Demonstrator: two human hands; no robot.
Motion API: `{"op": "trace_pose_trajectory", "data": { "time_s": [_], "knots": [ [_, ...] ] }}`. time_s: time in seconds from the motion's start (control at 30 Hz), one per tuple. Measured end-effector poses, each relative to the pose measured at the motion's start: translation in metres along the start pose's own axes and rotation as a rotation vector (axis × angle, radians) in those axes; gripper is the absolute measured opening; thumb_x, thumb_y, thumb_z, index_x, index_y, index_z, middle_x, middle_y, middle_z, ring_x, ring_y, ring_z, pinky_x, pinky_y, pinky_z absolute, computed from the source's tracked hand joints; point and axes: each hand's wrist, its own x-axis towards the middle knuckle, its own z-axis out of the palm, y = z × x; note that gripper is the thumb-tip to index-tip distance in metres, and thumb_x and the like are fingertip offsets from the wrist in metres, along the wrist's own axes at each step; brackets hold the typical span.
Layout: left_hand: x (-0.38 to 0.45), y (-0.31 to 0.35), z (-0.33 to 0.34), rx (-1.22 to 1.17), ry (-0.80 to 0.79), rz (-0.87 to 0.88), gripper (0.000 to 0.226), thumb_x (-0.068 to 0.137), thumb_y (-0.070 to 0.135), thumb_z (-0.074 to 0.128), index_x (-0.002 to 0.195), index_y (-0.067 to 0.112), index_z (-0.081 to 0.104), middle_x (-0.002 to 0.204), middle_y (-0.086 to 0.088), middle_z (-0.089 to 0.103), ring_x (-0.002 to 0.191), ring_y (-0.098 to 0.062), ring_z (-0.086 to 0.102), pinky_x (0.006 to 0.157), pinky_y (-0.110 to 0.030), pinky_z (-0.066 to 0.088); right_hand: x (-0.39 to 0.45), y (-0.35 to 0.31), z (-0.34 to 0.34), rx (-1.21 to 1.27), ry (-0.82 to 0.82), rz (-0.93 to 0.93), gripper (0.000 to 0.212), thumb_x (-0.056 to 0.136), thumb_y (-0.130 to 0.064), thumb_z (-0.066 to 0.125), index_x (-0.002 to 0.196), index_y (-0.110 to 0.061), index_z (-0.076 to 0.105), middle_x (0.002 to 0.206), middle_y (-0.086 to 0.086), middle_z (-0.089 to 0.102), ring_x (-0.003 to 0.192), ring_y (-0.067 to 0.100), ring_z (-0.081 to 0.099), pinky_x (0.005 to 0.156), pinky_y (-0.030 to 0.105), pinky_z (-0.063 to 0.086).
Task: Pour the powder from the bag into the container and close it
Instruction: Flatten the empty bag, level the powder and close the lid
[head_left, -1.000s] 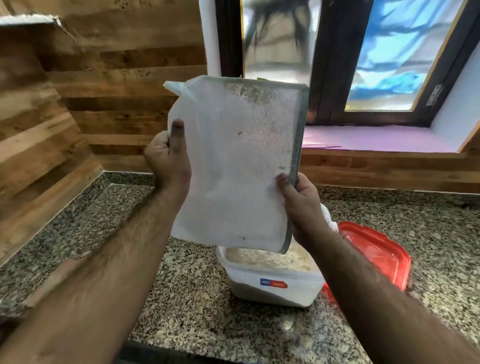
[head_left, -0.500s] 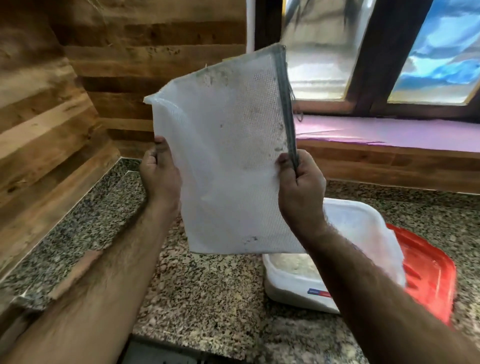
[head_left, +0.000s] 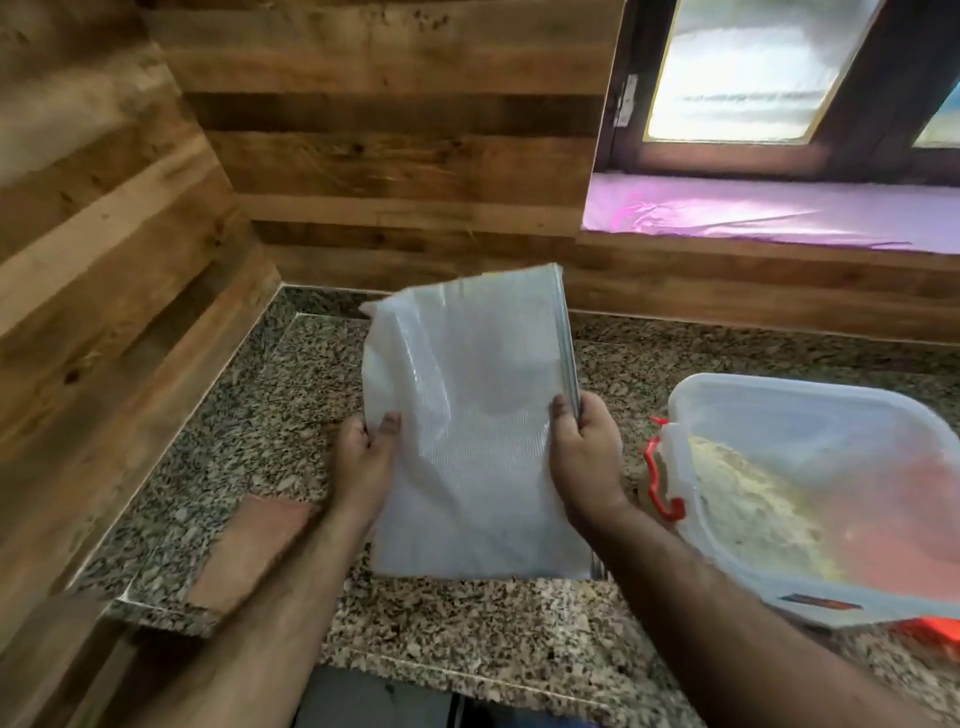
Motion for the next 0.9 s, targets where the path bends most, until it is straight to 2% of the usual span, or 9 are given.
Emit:
{"op": "trace_pose_trajectory", "data": {
  "time_s": [0.17, 0.23, 0.3, 0.37, 0.47, 0.6, 0.67, 0.77, 0.9],
  "knots": [
    [0.015, -0.065, 0.007, 0.172, -0.105, -0.113, 0.019, 0.101, 0.044, 0.069, 0.107, 0.026, 0.065, 0.101, -0.004, 0.078, 0.094, -0.030, 0.076, 0.085, -0.054, 0.064, -0.013, 0.078, 0.008, -0.206, -0.043, 0.240, 0.018, 0.107, -0.028, 0.058, 0.094, -0.017, 0.061, 0.096, 0.004, 0.070, 0.090, 0.025, 0.067, 0.080, 0.043, 0.058],
    [0.020, -0.087, 0.011, 0.206, -0.170, -0.129, 0.013, 0.103, 0.035, 0.068, 0.110, 0.024, 0.064, 0.103, -0.005, 0.076, 0.097, -0.033, 0.075, 0.086, -0.050, 0.062, -0.017, 0.105, 0.009, -0.303, -0.087, 0.331, 0.015, 0.106, -0.029, 0.059, 0.099, -0.016, 0.062, 0.097, 0.003, 0.069, 0.091, 0.026, 0.068, 0.083, 0.048, 0.059],
    [0.020, -0.107, 0.015, 0.243, -0.215, -0.144, 0.009, 0.106, 0.023, 0.066, 0.115, 0.020, 0.064, 0.106, -0.005, 0.075, 0.101, -0.032, 0.074, 0.089, -0.048, 0.062, -0.023, 0.123, 0.007, -0.353, -0.130, 0.370, 0.012, 0.106, -0.026, 0.062, 0.106, -0.014, 0.063, 0.102, 0.004, 0.070, 0.097, 0.028, 0.068, 0.082, 0.042, 0.056],
    [0.018, -0.125, 0.013, 0.269, -0.266, -0.177, 0.019, 0.103, 0.026, 0.067, 0.122, 0.022, 0.064, 0.113, 0.000, 0.075, 0.108, -0.031, 0.074, 0.094, -0.051, 0.062, -0.029, 0.132, 0.004, -0.368, -0.168, 0.397, 0.017, 0.104, -0.021, 0.067, 0.118, -0.013, 0.064, 0.112, 0.006, 0.071, 0.103, 0.028, 0.068, 0.083, 0.032, 0.050],
    [0.017, -0.142, 0.006, 0.349, -0.261, -0.124, 0.061, 0.095, 0.047, 0.064, 0.151, 0.026, 0.054, 0.140, 0.000, 0.068, 0.129, -0.027, 0.067, 0.108, -0.055, 0.057, -0.035, 0.140, 0.004, -0.418, -0.160, 0.394, 0.049, 0.094, -0.021, 0.078, 0.138, -0.010, 0.060, 0.126, 0.008, 0.068, 0.117, 0.029, 0.066, 0.099, 0.036, 0.053],
    [-0.007, -0.118, 0.002, 0.771, -0.239, 0.324, 0.074, 0.108, 0.041, 0.059, 0.172, 0.023, 0.025, 0.175, -0.001, 0.032, 0.161, -0.026, 0.028, 0.129, -0.052, 0.032, -0.054, 0.130, 0.016, -0.679, -0.108, 0.201, 0.077, 0.093, -0.040, 0.076, 0.157, -0.011, 0.045, 0.154, 0.007, 0.050, 0.145, 0.029, 0.045, 0.124, 0.042, 0.037],
    [-0.014, -0.105, 0.006, 0.987, -0.405, 0.506, 0.078, 0.109, 0.060, 0.040, 0.173, 0.032, 0.005, 0.181, 0.008, -0.003, 0.168, -0.019, -0.005, 0.136, -0.050, 0.005, -0.063, 0.119, 0.025, -0.820, -0.302, -0.004, 0.080, 0.105, -0.055, 0.052, 0.171, -0.021, 0.023, 0.174, -0.004, 0.021, 0.163, 0.024, 0.019, 0.133, 0.042, 0.018],
    [-0.013, -0.109, 0.017, 1.232, -0.600, 0.532, 0.081, 0.104, 0.077, 0.019, 0.169, 0.042, -0.014, 0.175, 0.012, -0.028, 0.164, -0.016, -0.026, 0.133, -0.052, -0.014, -0.068, 0.121, 0.040, -1.001, -0.653, -0.121, 0.077, 0.105, -0.072, 0.005, 0.170, -0.034, -0.007, 0.173, -0.005, -0.020, 0.165, 0.021, -0.018, 0.134, 0.044, -0.005],
    [-0.005, -0.118, 0.021, 1.312, -0.654, 0.458, 0.077, 0.106, 0.074, 0.018, 0.167, 0.046, -0.019, 0.174, 0.012, -0.034, 0.161, -0.017, -0.033, 0.131, -0.057, -0.017, -0.074, 0.132, 0.049, -1.066, -0.740, -0.056, 0.077, 0.107, -0.071, 0.014, 0.169, -0.036, -0.015, 0.172, 0.000, -0.030, 0.161, 0.025, -0.027, 0.129, 0.044, -0.014]
  ]
}}
